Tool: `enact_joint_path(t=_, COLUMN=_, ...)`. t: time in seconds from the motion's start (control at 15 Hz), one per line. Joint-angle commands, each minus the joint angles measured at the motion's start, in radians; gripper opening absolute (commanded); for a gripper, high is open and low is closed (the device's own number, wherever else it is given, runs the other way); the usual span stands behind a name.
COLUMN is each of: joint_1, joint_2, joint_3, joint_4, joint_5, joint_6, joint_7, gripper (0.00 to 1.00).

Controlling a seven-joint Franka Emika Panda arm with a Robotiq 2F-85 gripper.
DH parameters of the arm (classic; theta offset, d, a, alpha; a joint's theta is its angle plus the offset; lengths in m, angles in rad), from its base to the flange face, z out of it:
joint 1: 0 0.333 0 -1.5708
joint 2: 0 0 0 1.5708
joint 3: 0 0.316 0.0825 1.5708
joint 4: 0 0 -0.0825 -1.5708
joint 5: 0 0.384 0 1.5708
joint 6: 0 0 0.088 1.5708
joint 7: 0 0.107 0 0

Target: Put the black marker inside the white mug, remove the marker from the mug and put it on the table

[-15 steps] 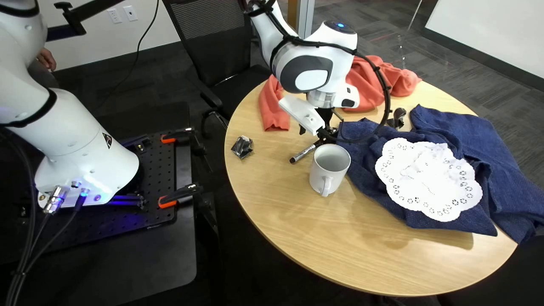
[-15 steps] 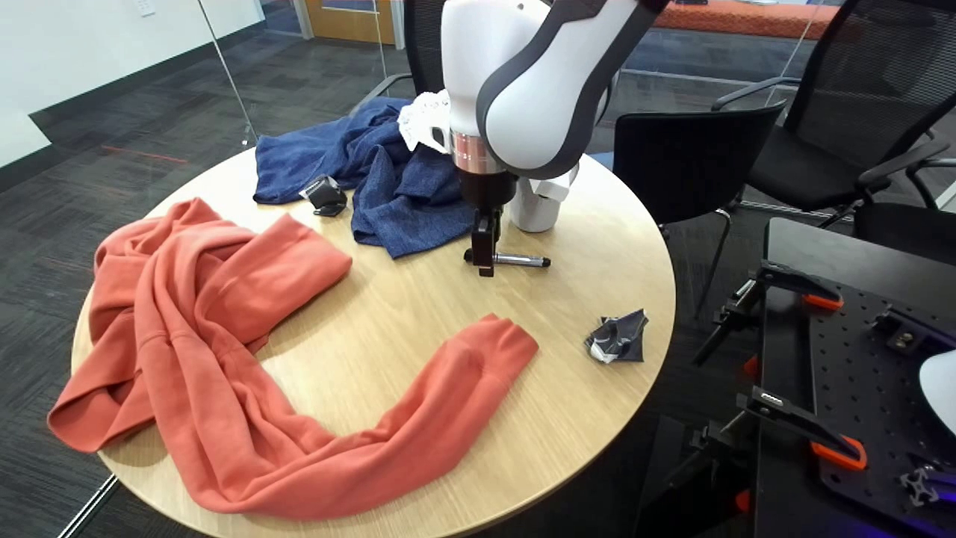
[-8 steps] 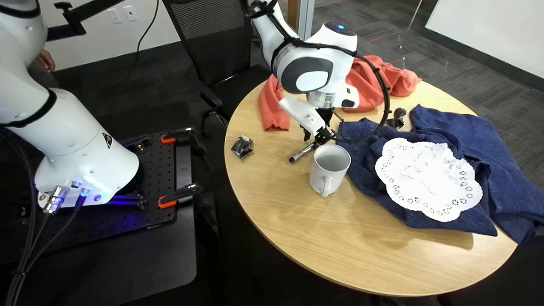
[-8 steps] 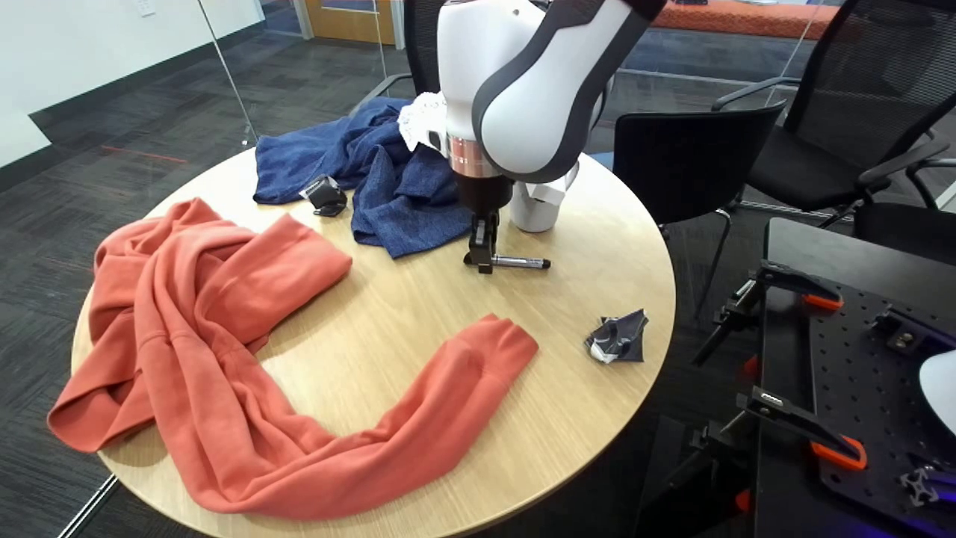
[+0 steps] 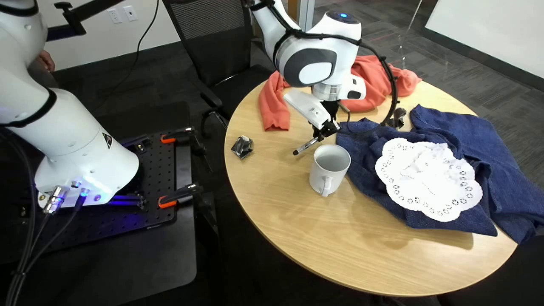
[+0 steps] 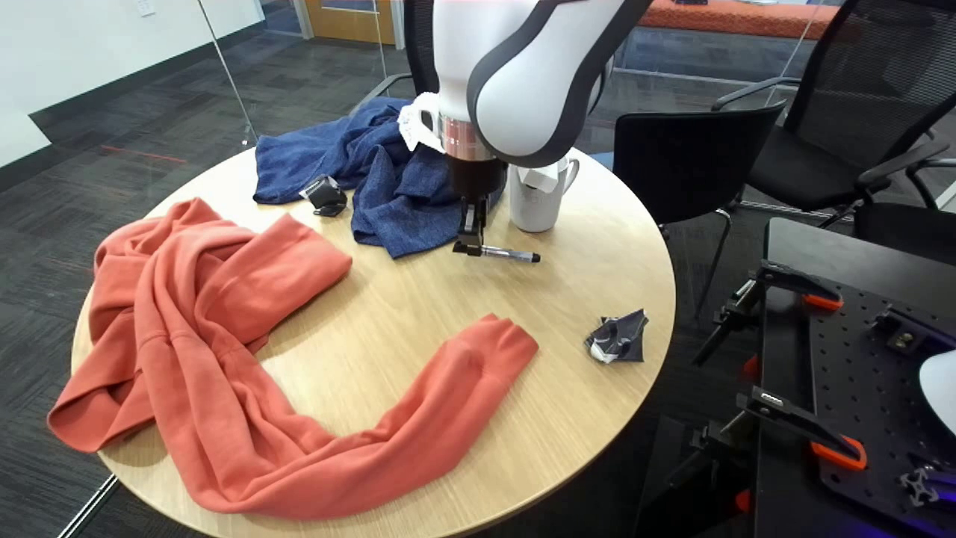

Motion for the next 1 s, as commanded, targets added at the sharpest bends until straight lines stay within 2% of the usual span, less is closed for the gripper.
enact_joint_path(t=0.0, joint_1=0.002, joint_2=-0.147, joint_3=0.004, joint_4=-0.092, joint_5=0.013, joint_6=0.038, joint_7=0.058, gripper=0.05)
enact_joint_path(t=0.2, joint_1=0.01, joint_2=-0.254, joint_3=-0.006, joint_4=-0.141, joint_5=0.023, joint_6=0.052, joint_7=0.105, gripper=0.05)
enact_joint_path(t=0.53, joint_1=0.063, joint_2=-0.422, joint_3=-0.085, joint_4=-0.216, joint_5=-0.024, joint_6=0.064, joint_7=0.312, gripper=0.05)
enact_joint_path(t=0.67, joint_1=0.09, joint_2=-0.471, joint_3=-0.128, joint_4=-0.238, joint_5=-0.072, joint_6=0.07, joint_7=0.424, gripper=0.05)
enact_joint_path(t=0.93, joint_1=0.141, joint_2=-0.543, joint_3=-0.216, joint_4=-0.255, joint_5=-0.289, joint_6=0.07, joint_7=0.733, gripper=0.05)
